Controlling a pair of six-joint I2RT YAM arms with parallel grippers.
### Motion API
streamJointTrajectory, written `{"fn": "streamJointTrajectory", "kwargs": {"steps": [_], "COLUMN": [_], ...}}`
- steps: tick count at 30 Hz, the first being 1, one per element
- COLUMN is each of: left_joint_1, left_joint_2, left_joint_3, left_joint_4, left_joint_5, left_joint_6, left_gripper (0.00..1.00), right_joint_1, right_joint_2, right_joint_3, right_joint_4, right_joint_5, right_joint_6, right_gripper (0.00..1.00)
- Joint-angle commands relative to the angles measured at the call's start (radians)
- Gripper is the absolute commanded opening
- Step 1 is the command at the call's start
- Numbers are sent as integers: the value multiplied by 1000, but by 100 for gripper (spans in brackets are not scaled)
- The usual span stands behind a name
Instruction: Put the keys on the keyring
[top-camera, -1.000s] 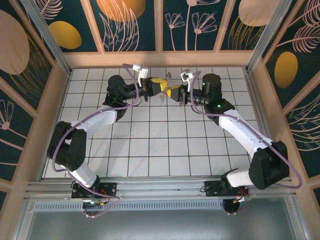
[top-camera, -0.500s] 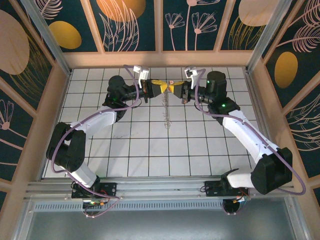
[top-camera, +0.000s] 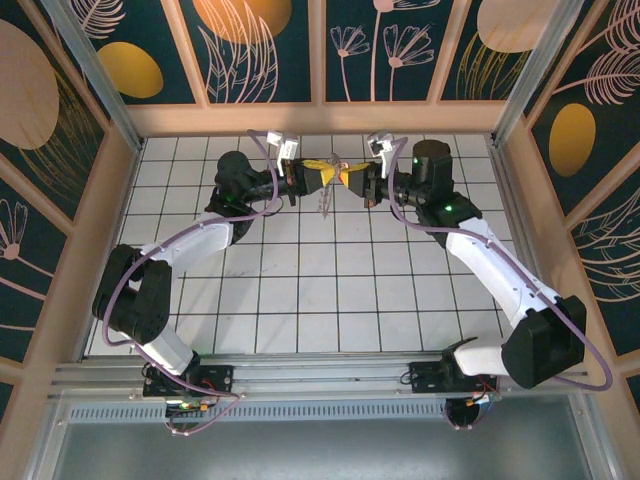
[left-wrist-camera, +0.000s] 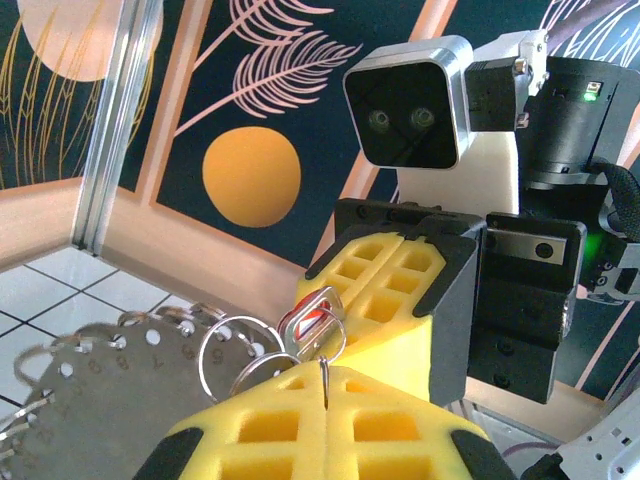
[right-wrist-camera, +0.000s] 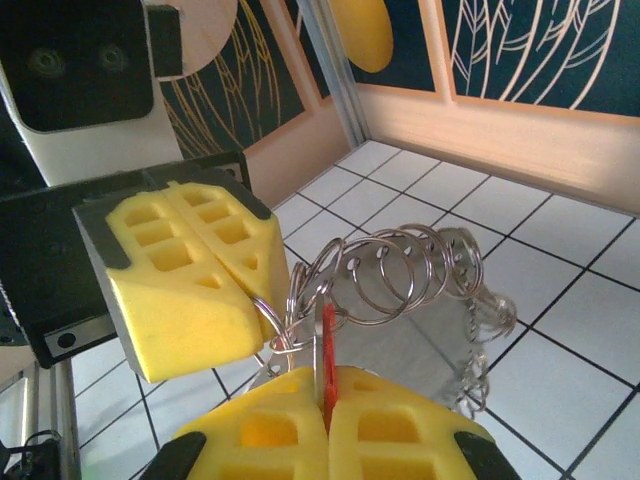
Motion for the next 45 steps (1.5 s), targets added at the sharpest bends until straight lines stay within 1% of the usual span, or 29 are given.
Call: {"fn": "streamJointTrajectory", "kwargs": {"steps": [1, 7, 10, 19, 24, 33, 45], "left_joint_1": [-5, -5, -5, -5, -5, -5, -5], "left_joint_2": [-30, -30, -26, -12, -13, -16, -18], "left_joint_3": [-10, -6, -5, -6, -12, -10, -10], "left_joint_4": [41, 42, 50, 84, 84, 87, 90], "left_joint_5": [27, 26, 30, 36, 33, 24, 26], "left_joint_6": [5, 3, -4, -31, -30, -33, -40], "left_gripper": [0, 0, 0, 0, 0, 0, 0], "right_joint_1": [-9, -7, -4, 61, 56, 8, 21], "right_joint_2": [-9, -10, -5, 55, 45, -23, 8], "right_joint_3": [45, 47, 51, 101, 89, 8, 10], "right_joint_4": [-18, -62, -62, -54, -63, -52, -30], "right_joint_5": [83, 123, 108, 104, 124, 126, 97], "right_joint_6": [-43, -64, -64, -66, -75, -56, -44], "right_gripper": [0, 0, 0, 0, 0, 0, 0]}}
